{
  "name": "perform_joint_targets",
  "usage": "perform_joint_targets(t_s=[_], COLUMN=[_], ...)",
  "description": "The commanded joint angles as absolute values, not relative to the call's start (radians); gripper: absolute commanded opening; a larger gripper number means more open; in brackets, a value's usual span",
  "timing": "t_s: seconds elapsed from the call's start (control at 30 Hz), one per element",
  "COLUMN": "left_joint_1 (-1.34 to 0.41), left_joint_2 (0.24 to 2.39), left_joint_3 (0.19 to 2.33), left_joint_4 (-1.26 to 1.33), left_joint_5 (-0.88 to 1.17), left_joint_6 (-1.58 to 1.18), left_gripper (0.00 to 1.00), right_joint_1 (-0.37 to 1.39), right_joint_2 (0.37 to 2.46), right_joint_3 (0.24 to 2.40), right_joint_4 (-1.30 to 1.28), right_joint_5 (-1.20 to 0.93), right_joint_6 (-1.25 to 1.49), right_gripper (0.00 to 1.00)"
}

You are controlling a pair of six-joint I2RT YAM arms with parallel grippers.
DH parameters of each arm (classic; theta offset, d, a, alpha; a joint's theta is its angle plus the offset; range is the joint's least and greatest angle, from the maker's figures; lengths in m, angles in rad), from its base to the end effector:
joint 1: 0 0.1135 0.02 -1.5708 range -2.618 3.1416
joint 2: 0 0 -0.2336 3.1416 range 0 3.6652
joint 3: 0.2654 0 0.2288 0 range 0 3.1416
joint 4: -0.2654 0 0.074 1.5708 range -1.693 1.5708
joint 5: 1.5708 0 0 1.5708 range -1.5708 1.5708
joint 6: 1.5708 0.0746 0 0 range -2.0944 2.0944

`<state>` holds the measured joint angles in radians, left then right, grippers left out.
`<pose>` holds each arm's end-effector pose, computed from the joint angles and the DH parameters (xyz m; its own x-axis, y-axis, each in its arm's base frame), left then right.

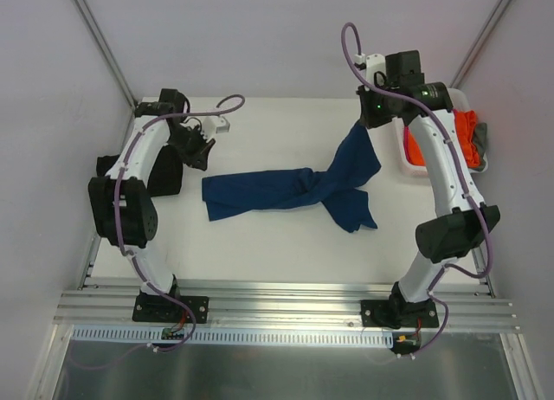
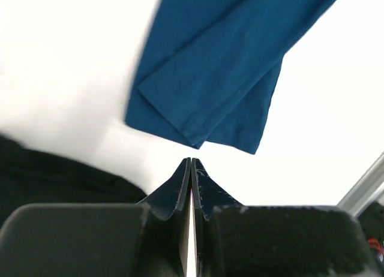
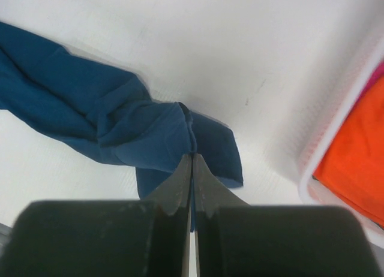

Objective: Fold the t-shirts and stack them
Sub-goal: Flatten out the tshirt

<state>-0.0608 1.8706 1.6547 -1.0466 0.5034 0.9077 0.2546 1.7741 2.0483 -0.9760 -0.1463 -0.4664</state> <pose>0.3569 -0.0578 0.2152 -0.4283 0.7177 -0.5490 0.8723 0.4871 -0.0438 0.3615 0.1053 0.3644 -0.3976 -0.5631 -0.7244 -0.5997 0.7570 -0.2593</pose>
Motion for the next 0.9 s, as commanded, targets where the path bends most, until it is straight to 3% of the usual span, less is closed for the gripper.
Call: perform_joint_targets(t_s=[0.0,0.07,0.1,0.13,0.17,0.4,0.87], left_joint_1=[-0.06,-0.064,-0.069,-0.075,-0.081,-0.138,-0.14], left_joint_2=[1.731,1.692,1.686,1.683,1.687,1.807,1.956], left_joint_3=[1.675,1.651,1.613,1.591,1.566,1.388,1.537], left_joint_4=[-1.032,-1.031,-1.031,-1.029,-1.031,-1.0,-0.997], left_joint_5=[0.563,0.569,0.56,0.557,0.558,0.364,0.298], left_joint_6=[0.839,0.828,0.825,0.822,0.824,0.928,0.971], left_gripper=[0.0,0.0,0.09,0.31,0.34,0.35,0.4], right_joint_1=[0.224,0.216,0.216,0.216,0.216,0.215,0.215], right_joint_2=[1.648,1.62,1.612,1.6,1.595,1.592,1.605], right_joint_3=[2.046,2.028,2.02,2.016,2.011,2.0,1.977], right_joint_4=[-0.94,-0.939,-0.939,-0.937,-0.937,-0.948,-0.942], right_joint_5=[-0.077,-0.077,-0.08,-0.086,-0.09,-0.146,-0.158], right_joint_6=[-0.483,-0.483,-0.483,-0.482,-0.476,-0.454,-0.456], right_gripper=[0.01,0.0,0.01,0.01,0.01,0.01,0.0])
